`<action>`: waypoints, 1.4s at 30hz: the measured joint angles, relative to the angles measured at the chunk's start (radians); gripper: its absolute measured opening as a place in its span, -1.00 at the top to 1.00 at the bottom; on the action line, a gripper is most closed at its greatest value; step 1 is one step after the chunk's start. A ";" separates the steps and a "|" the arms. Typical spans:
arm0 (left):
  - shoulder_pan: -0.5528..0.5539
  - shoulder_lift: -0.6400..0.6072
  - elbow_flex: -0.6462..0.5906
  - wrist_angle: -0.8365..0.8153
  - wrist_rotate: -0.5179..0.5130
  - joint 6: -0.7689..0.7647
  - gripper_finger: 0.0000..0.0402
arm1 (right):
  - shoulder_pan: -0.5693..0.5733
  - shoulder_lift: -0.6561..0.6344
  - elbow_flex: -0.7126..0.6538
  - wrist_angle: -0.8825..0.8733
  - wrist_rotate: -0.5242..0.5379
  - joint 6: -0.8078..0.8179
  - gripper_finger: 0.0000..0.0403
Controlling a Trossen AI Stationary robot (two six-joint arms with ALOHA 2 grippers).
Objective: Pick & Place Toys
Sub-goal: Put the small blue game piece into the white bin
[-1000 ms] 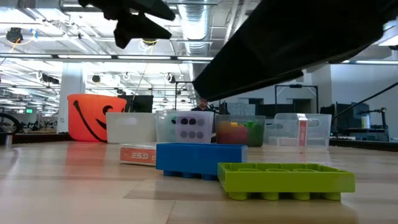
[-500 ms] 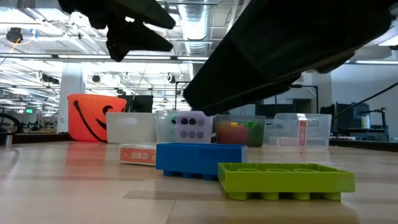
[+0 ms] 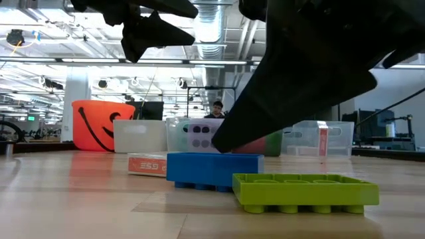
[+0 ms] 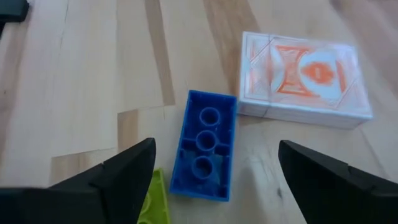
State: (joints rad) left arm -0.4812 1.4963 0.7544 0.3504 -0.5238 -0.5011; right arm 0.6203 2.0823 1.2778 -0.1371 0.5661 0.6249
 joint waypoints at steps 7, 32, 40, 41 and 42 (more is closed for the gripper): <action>0.000 0.000 0.000 -0.002 0.000 0.001 0.03 | -0.013 0.000 0.000 0.002 -0.122 -0.004 -0.62; 0.000 0.000 0.000 -0.002 0.001 -0.001 0.03 | -0.030 0.001 0.000 0.002 -0.175 -0.007 -0.61; 0.000 0.000 0.000 -0.002 0.001 -0.001 0.03 | -0.030 0.001 0.000 0.002 -0.176 -0.006 -0.61; 0.000 0.000 0.000 -0.002 0.001 -0.001 0.03 | -0.030 0.001 0.000 0.002 -0.176 -0.004 -0.61; 0.000 0.000 0.000 -0.002 0.001 -0.001 0.03 | -0.030 0.001 0.000 0.002 -0.177 -0.004 -0.60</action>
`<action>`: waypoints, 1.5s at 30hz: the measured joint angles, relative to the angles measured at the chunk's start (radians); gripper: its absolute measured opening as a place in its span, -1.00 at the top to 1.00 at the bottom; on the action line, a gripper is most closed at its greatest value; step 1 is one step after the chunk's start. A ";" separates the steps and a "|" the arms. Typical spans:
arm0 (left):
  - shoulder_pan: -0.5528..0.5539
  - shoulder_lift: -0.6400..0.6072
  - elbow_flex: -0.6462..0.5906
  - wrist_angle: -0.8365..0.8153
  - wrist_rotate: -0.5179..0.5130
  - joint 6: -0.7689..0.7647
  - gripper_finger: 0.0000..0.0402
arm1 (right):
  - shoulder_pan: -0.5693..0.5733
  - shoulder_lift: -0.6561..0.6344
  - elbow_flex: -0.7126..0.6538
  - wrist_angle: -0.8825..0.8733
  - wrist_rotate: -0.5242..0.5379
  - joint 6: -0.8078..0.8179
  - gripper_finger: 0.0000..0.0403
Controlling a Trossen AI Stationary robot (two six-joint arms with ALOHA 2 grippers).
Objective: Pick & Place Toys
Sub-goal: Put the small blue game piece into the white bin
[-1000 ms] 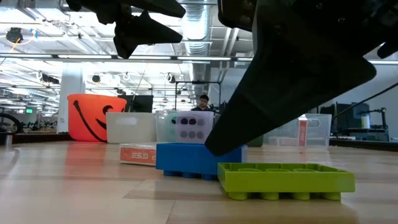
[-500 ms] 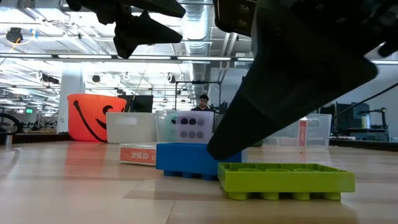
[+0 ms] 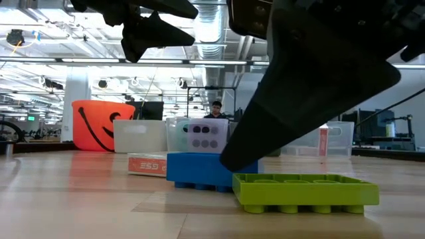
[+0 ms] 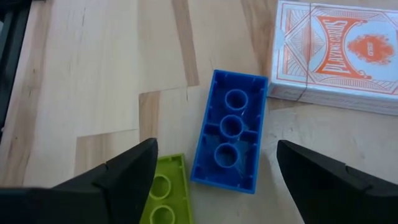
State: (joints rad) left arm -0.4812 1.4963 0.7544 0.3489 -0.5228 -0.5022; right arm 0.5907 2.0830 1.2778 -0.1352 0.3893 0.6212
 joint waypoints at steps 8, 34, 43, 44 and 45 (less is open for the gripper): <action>0.000 0.000 0.000 0.000 0.000 0.000 0.03 | -0.004 0.000 0.000 0.000 -0.042 0.000 -0.46; 0.000 0.000 0.000 -0.001 0.000 0.000 0.03 | -0.018 0.000 0.000 -0.047 -0.004 0.044 0.35; 0.000 0.000 0.000 -0.005 0.000 0.000 0.03 | -0.016 0.001 0.000 -0.047 0.058 0.060 0.33; 0.000 0.000 0.000 -0.005 0.000 0.000 0.03 | -0.016 0.001 0.000 -0.047 0.058 0.060 0.34; 0.000 0.000 0.000 -0.005 0.000 0.000 0.03 | -0.016 0.001 0.000 -0.045 0.058 0.060 0.34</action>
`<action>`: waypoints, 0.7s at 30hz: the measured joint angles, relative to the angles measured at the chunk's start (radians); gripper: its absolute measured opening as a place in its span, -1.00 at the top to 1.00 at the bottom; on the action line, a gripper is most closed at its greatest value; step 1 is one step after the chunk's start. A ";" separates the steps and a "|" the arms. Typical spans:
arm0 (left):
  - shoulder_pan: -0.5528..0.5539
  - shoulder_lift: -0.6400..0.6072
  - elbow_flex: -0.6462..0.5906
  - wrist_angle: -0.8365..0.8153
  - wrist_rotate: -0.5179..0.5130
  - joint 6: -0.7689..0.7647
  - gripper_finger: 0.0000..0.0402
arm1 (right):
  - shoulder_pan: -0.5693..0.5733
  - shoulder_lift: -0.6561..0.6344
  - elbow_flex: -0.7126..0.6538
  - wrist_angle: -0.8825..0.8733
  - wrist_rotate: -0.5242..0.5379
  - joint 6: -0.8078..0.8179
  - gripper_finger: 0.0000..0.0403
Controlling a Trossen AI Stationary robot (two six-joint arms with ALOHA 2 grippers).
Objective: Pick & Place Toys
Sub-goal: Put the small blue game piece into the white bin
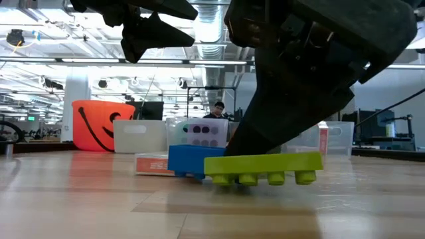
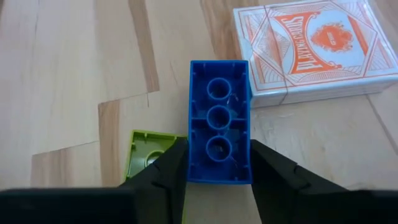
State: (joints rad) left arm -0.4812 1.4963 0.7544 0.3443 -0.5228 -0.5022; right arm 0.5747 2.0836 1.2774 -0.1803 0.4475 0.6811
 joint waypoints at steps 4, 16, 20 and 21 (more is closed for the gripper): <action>0.000 -0.015 0.000 -0.004 0.001 0.004 0.03 | 0.004 -0.001 0.000 0.001 0.000 0.000 0.33; -0.032 -0.195 0.000 -0.148 0.000 0.026 0.03 | 0.027 -0.006 0.002 0.009 -0.214 -0.212 0.32; -0.057 -0.201 0.000 -0.210 0.000 0.023 0.03 | 0.005 -0.014 0.003 0.008 -0.352 -0.224 0.31; -0.063 -0.201 0.000 -0.218 0.000 0.019 0.03 | -0.004 -0.015 0.003 0.011 -0.385 -0.211 0.31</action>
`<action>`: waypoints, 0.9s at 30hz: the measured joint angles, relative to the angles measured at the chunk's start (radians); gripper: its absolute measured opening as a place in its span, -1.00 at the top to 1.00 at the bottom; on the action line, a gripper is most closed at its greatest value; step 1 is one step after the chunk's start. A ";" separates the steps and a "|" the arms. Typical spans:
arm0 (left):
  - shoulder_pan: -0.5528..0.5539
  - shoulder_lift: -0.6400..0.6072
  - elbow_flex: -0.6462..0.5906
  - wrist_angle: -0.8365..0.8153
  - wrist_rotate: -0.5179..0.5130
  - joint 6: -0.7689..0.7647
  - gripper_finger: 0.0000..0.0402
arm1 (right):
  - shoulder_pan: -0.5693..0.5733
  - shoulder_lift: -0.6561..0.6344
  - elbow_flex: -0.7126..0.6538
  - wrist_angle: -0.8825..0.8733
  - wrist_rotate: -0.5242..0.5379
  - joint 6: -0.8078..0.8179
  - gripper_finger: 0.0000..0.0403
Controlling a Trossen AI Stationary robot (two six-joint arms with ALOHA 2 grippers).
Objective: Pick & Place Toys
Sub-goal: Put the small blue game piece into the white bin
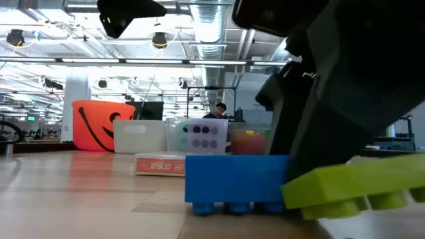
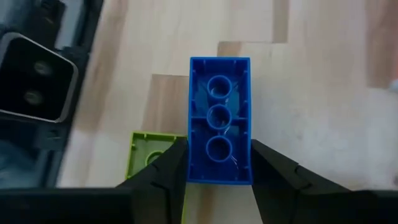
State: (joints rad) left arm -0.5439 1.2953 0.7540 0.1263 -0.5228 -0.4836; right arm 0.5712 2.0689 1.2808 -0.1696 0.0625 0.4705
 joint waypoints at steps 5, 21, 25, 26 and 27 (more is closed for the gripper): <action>-0.003 0.000 0.000 -0.020 0.000 -0.077 0.03 | -0.034 0.001 -0.002 0.035 -0.137 0.036 0.29; -0.003 0.001 0.000 -0.034 0.000 -0.150 0.03 | -0.043 0.015 -0.004 0.119 -0.124 0.046 0.27; -0.003 0.001 0.000 -0.036 -0.001 -0.150 0.03 | -0.040 0.015 -0.003 0.122 -0.125 0.045 0.53; -0.003 0.001 0.000 -0.037 0.000 -0.150 0.03 | -0.037 0.015 -0.003 0.122 -0.123 0.045 0.56; -0.003 0.001 0.000 -0.038 -0.001 -0.150 0.03 | -0.034 0.015 -0.003 0.122 -0.122 0.043 0.59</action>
State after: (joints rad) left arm -0.5472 1.2964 0.7540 0.0887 -0.5233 -0.6334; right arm 0.5375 2.0838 1.2781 -0.0476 -0.0596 0.5137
